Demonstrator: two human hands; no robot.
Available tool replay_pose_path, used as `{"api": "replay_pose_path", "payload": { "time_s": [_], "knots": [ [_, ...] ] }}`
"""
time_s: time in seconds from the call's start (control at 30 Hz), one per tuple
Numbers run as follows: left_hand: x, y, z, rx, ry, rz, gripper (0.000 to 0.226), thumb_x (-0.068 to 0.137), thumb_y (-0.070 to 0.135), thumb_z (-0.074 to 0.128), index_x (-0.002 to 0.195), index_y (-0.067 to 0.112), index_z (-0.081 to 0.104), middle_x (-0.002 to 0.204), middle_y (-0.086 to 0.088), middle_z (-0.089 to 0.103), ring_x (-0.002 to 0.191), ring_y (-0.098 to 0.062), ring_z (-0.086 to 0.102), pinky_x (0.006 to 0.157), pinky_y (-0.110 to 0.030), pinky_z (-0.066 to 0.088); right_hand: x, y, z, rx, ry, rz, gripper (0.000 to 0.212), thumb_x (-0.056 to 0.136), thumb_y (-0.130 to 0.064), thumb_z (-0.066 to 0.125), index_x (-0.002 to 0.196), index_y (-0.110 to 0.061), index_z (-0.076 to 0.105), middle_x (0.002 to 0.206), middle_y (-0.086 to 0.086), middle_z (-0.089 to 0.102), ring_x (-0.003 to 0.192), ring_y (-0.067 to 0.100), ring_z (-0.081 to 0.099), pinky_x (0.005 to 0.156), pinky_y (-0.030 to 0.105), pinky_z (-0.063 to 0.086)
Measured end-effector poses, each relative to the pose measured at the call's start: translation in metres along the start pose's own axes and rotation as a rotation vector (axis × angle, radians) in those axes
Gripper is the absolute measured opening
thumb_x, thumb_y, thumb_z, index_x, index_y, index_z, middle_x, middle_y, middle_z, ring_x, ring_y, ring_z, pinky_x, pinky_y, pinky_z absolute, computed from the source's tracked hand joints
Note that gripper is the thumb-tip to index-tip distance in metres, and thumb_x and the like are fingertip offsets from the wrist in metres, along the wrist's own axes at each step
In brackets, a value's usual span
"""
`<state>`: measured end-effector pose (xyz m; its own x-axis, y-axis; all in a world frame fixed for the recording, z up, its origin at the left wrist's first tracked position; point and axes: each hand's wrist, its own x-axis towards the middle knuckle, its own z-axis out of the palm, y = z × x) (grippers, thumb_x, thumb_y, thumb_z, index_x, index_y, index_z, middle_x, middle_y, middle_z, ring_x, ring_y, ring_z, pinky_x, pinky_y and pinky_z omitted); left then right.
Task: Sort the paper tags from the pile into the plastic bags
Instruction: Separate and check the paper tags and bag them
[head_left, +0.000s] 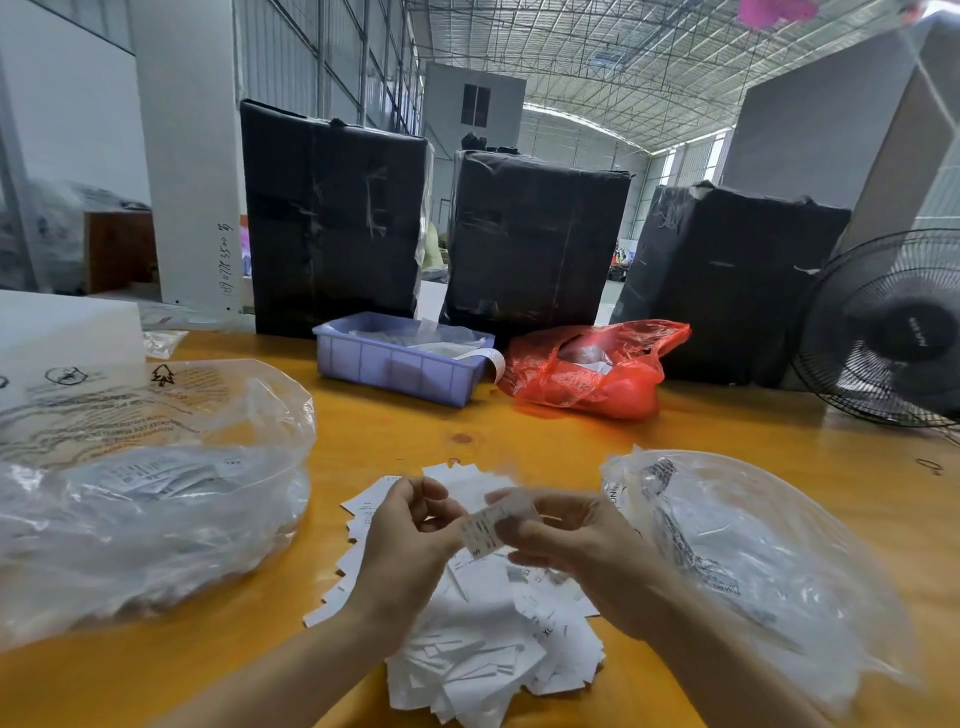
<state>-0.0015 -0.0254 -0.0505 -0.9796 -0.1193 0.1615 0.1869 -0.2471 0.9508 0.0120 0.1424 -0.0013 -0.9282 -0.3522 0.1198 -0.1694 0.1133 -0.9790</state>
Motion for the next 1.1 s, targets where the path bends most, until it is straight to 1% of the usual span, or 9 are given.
{"api": "replay_pose_path", "payload": {
  "time_s": [0.07, 0.13, 0.2, 0.33, 0.47, 0.53, 0.67, 0.8, 1.1],
  "knots": [
    [-0.001, -0.001, 0.000, 0.007, -0.030, -0.013, 0.035, 0.072, -0.010, 0.072, 0.090, 0.010, 0.049, 0.069, 0.000, 0.060, 0.069, -0.013, 0.061, 0.062, -0.022, 0.053, 0.000, 0.000, 0.002, -0.111, 0.099, -0.081, 0.008, 0.081, -0.008, 0.069, 0.086, -0.009, 0.076, 0.089, 0.018, 0.072, 0.078, 0.019, 0.061, 0.071, 0.030, 0.048],
    [-0.002, 0.000, 0.001, 0.018, -0.066, -0.059, 0.038, 0.071, -0.005, 0.075, 0.097, 0.010, 0.051, 0.068, 0.001, 0.064, 0.071, -0.016, 0.064, 0.066, -0.027, 0.053, 0.000, 0.002, -0.001, -0.239, 0.157, -0.135, 0.009, 0.084, -0.004, 0.066, 0.079, -0.001, 0.073, 0.070, 0.022, 0.063, 0.064, 0.019, 0.051, 0.060, 0.034, 0.039],
    [-0.002, 0.004, 0.001, -0.001, -0.120, -0.146, 0.040, 0.074, -0.005, 0.073, 0.106, 0.010, 0.054, 0.074, -0.001, 0.069, 0.074, -0.019, 0.067, 0.065, -0.027, 0.053, 0.000, 0.003, -0.007, -0.364, 0.114, -0.147, 0.020, 0.082, -0.004, 0.066, 0.069, 0.011, 0.062, 0.057, 0.013, 0.045, 0.055, 0.016, 0.038, 0.054, 0.033, 0.027],
    [-0.006, 0.015, 0.000, -0.035, -0.345, -0.320, 0.044, 0.065, 0.018, 0.077, 0.107, 0.009, 0.067, 0.094, -0.013, 0.071, 0.080, -0.023, 0.064, 0.071, -0.030, 0.050, -0.003, 0.002, -0.008, -0.522, -0.082, -0.115, 0.022, 0.078, -0.004, 0.063, 0.068, 0.013, 0.054, 0.062, 0.009, 0.041, 0.062, 0.015, 0.037, 0.057, 0.035, 0.028],
    [-0.008, 0.016, 0.001, 0.011, -0.347, -0.236, 0.034, 0.067, 0.025, 0.074, 0.092, 0.003, 0.074, 0.099, -0.025, 0.069, 0.081, -0.027, 0.062, 0.075, -0.032, 0.049, -0.005, 0.000, -0.004, -0.535, -0.139, -0.159, 0.022, 0.078, -0.003, 0.061, 0.062, 0.008, 0.049, 0.062, 0.008, 0.038, 0.063, 0.013, 0.037, 0.058, 0.034, 0.029],
    [-0.009, 0.017, 0.002, 0.017, -0.334, -0.190, 0.028, 0.068, 0.026, 0.072, 0.087, 0.005, 0.077, 0.093, -0.022, 0.071, 0.078, -0.024, 0.066, 0.072, -0.027, 0.053, -0.004, 0.000, -0.005, -0.548, -0.124, -0.169, 0.017, 0.078, -0.003, 0.062, 0.070, 0.011, 0.056, 0.063, 0.017, 0.049, 0.065, 0.014, 0.043, 0.059, 0.035, 0.034],
    [-0.008, 0.017, 0.003, 0.000, -0.242, -0.149, 0.021, 0.063, 0.024, 0.072, 0.077, 0.010, 0.078, 0.085, -0.017, 0.073, 0.073, -0.018, 0.068, 0.075, -0.029, 0.055, -0.002, -0.004, -0.010, -0.447, 0.023, -0.183, 0.015, 0.081, 0.001, 0.063, 0.075, 0.015, 0.060, 0.063, 0.018, 0.051, 0.061, 0.016, 0.043, 0.056, 0.034, 0.033],
    [-0.006, 0.018, 0.002, -0.058, -0.159, -0.164, 0.014, 0.061, 0.015, 0.073, 0.071, 0.006, 0.076, 0.075, -0.011, 0.073, 0.063, -0.014, 0.068, 0.061, -0.020, 0.054, 0.001, -0.008, -0.016, -0.242, 0.266, -0.191, 0.007, 0.084, -0.005, 0.066, 0.080, -0.002, 0.070, 0.070, 0.014, 0.069, 0.063, 0.021, 0.060, 0.062, 0.031, 0.045],
    [-0.008, 0.016, 0.004, -0.085, -0.179, -0.189, 0.019, 0.053, 0.019, 0.076, 0.068, 0.007, 0.077, 0.077, -0.014, 0.073, 0.068, -0.018, 0.069, 0.066, -0.022, 0.057, 0.001, -0.007, -0.002, -0.053, 0.314, -0.219, 0.006, 0.081, -0.002, 0.069, 0.080, -0.008, 0.070, 0.072, 0.003, 0.073, 0.064, 0.010, 0.068, 0.060, 0.014, 0.048]
  ]
}}
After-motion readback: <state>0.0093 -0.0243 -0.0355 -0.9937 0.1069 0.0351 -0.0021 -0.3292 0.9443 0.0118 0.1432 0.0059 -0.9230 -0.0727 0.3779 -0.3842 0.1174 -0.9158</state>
